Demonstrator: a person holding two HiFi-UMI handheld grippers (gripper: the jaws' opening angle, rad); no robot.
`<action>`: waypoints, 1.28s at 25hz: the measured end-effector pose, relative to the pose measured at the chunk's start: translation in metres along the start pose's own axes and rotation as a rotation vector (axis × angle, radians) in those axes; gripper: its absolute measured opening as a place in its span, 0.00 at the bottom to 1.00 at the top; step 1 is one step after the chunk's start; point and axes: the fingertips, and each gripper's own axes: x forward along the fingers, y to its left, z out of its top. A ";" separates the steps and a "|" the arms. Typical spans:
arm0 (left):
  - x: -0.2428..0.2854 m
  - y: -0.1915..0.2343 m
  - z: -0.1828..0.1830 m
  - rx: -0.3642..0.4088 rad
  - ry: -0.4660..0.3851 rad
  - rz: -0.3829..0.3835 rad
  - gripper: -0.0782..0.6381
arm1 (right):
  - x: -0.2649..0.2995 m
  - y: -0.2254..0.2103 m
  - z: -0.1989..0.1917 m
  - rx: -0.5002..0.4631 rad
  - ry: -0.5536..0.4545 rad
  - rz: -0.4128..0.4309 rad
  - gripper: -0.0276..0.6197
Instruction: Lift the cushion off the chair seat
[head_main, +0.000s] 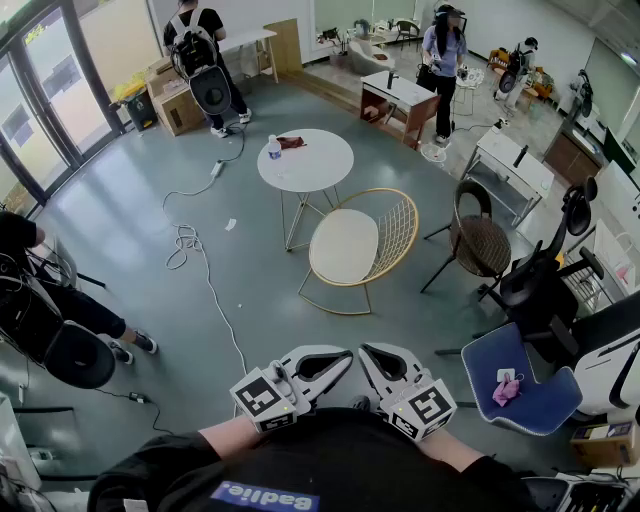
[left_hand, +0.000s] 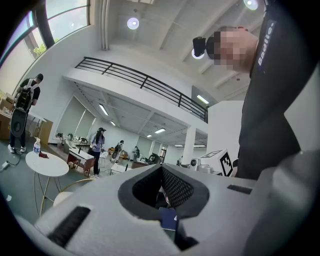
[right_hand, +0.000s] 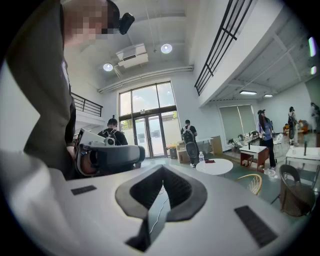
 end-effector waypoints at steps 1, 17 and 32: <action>0.000 0.002 -0.003 0.012 -0.001 0.003 0.13 | -0.001 0.000 -0.001 0.001 0.000 0.000 0.08; 0.025 0.009 -0.005 -0.015 0.006 0.042 0.13 | -0.007 -0.024 -0.001 0.019 -0.009 0.031 0.09; 0.066 0.052 -0.026 -0.022 -0.036 0.196 0.13 | -0.016 -0.094 -0.016 0.041 0.006 0.075 0.09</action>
